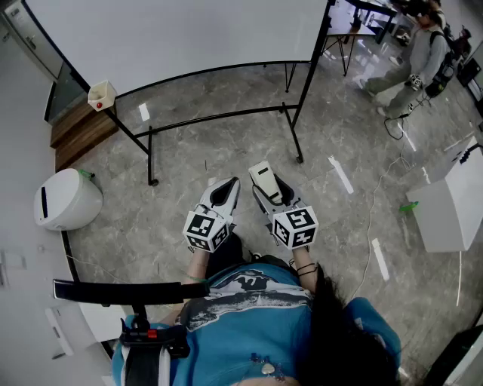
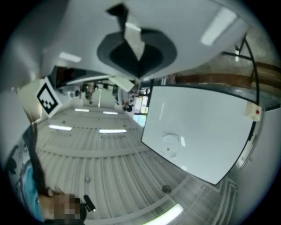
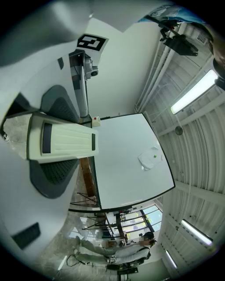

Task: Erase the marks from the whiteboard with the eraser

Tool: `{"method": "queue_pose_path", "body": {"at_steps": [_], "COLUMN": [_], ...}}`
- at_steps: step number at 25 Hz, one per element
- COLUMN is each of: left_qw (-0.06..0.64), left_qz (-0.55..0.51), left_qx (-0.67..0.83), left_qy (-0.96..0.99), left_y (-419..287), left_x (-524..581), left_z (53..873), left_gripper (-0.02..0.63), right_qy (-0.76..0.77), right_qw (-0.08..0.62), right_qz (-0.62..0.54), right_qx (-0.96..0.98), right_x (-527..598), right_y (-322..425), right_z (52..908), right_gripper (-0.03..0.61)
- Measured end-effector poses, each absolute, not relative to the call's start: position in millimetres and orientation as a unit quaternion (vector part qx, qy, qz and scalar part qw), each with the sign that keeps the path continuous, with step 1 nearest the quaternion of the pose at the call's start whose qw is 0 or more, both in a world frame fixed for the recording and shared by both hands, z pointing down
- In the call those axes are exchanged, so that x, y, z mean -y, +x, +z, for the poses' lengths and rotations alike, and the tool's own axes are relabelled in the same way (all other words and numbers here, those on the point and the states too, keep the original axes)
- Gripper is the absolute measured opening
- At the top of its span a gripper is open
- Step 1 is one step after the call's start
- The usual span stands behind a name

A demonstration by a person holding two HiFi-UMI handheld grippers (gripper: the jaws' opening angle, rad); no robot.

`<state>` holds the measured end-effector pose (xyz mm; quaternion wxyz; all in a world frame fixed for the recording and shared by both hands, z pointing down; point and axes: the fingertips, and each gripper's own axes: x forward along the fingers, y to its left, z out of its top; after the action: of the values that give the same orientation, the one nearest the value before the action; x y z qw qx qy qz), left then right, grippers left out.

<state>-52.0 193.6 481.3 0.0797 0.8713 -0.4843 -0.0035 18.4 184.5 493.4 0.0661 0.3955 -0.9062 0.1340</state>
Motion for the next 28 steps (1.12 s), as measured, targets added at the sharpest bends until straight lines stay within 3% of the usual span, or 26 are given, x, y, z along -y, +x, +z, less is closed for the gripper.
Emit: {"method": "queue_pose_path", "body": {"at_steps": [15, 20, 28], "left_qw": [0.074, 0.093, 0.111], "left_qz": [-0.001, -0.009, -0.016], "left_qx": [0.428, 0.42, 0.404], "left_qy": [0.901, 0.903, 0.908], "left_y": [-156, -198, -205], "left_x": [-94, -67, -28], "left_z": [464, 476, 484], "left_gripper": [0.003, 0.003, 0.003], "right_qy": [0.447, 0.453, 0.476], "right_qw": [0.037, 0.057, 0.071], "right_qz": [0.149, 0.148, 0.157], "right_qx": [0.882, 0.877, 0.862], "right_x": [-80, -56, -25], "right_y": [-85, -127, -124], "right_z": [476, 482, 490], "right_gripper": [0.264, 0.264, 0.263]}}
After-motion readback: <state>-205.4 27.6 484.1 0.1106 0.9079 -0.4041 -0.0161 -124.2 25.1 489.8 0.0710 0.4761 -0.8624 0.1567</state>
